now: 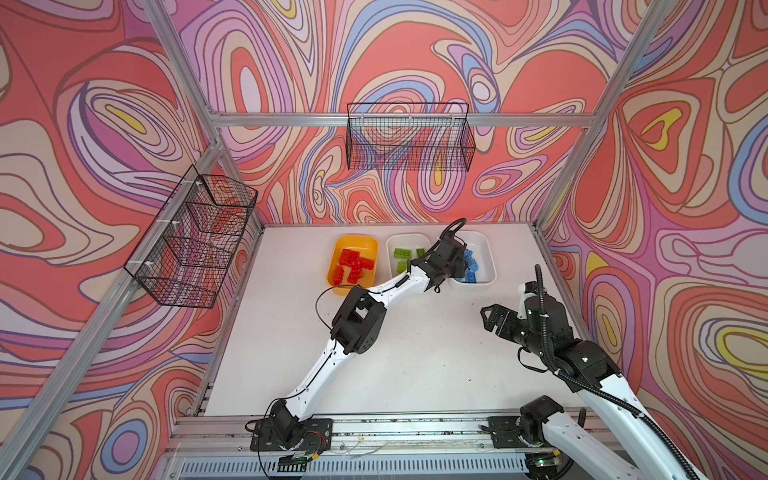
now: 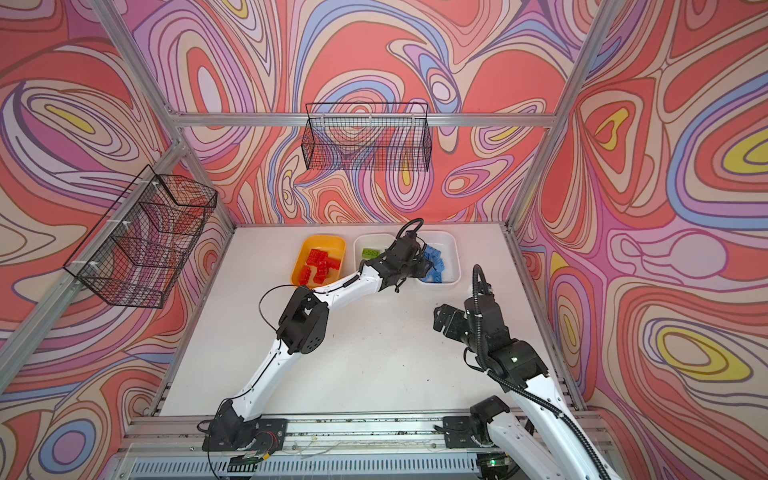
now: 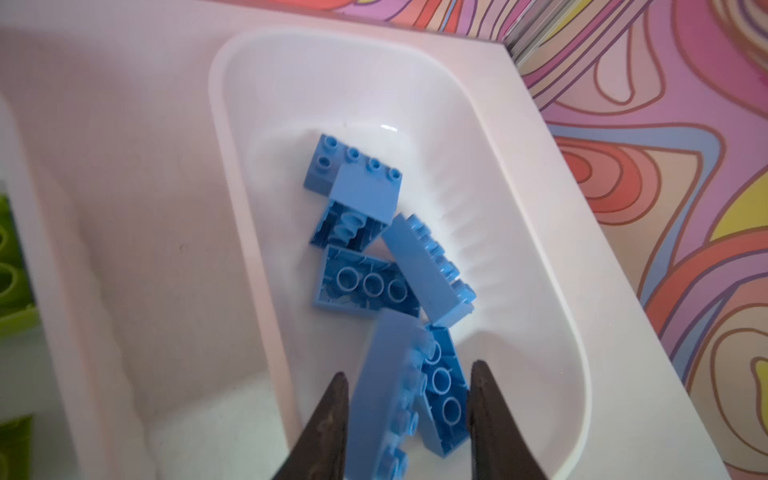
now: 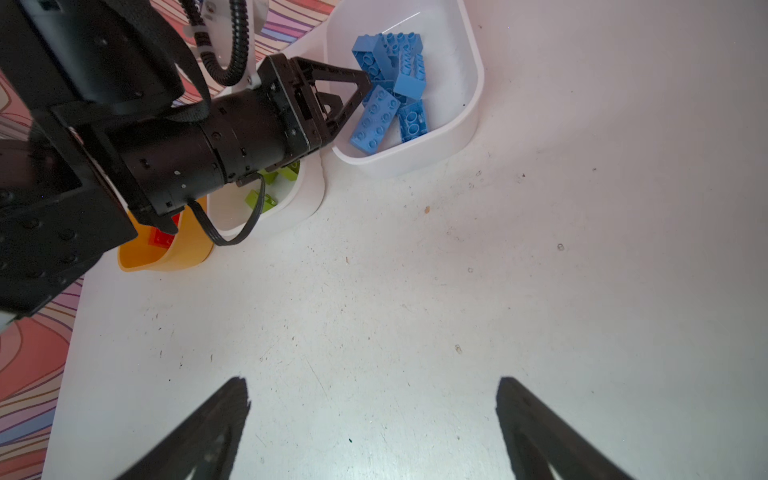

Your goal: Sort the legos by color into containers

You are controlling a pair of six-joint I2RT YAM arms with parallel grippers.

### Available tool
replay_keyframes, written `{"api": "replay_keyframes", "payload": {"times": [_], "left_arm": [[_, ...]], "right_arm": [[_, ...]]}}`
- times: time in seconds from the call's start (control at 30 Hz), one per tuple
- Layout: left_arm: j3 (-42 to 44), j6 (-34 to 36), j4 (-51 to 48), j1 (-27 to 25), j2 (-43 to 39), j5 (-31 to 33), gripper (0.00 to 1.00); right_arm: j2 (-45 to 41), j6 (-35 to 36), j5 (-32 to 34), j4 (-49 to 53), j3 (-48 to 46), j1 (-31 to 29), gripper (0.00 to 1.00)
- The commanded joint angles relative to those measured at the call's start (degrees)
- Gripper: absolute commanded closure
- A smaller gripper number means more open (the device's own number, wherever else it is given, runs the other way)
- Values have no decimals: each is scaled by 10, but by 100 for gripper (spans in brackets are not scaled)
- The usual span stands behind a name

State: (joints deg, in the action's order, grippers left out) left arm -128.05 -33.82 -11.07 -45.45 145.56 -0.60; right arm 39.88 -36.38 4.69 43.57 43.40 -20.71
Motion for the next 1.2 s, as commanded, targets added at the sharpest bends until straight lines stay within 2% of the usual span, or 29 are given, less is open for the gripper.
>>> {"api": "replay_keyframes", "payload": {"times": [0.0,0.03,0.1,0.2,0.3,0.47,0.57,0.63,0.7,0.8,0.9,0.97,1.03,1.1,1.17], "left_arm": [[-31,6,47,0,3,1,40],[-28,6,48,0,-3,-3,35],[-10,6,51,0,-22,-8,31],[73,6,88,0,-92,-14,27],[204,22,136,0,-198,-1,21],[447,94,161,-1,-404,73,0],[592,148,133,-1,-534,153,0],[672,170,93,0,-615,217,0],[758,160,67,-1,-696,286,0],[892,154,67,0,-828,369,0],[972,156,44,4,-943,447,0],[1012,161,31,14,-1000,485,0],[1054,191,72,29,-1039,499,0],[1089,226,131,38,-1057,502,0],[1097,234,155,55,-1058,501,0]], "right_arm": [[0,-9,16,17,20,0,2],[0,-9,19,18,22,1,2],[2,-9,22,19,27,1,2],[9,-6,28,15,34,1,2],[24,9,35,4,35,1,2],[47,51,70,-32,31,0,2],[39,54,96,-78,13,1,2],[33,41,149,-99,2,1,2],[28,36,199,-126,-16,1,2],[38,98,231,-202,-55,1,2],[77,194,197,-263,-78,1,2],[108,201,216,-275,-77,1,2],[128,215,222,-316,-89,1,2],[135,219,236,-371,-112,1,2],[138,224,252,-439,-144,1,2]]}}
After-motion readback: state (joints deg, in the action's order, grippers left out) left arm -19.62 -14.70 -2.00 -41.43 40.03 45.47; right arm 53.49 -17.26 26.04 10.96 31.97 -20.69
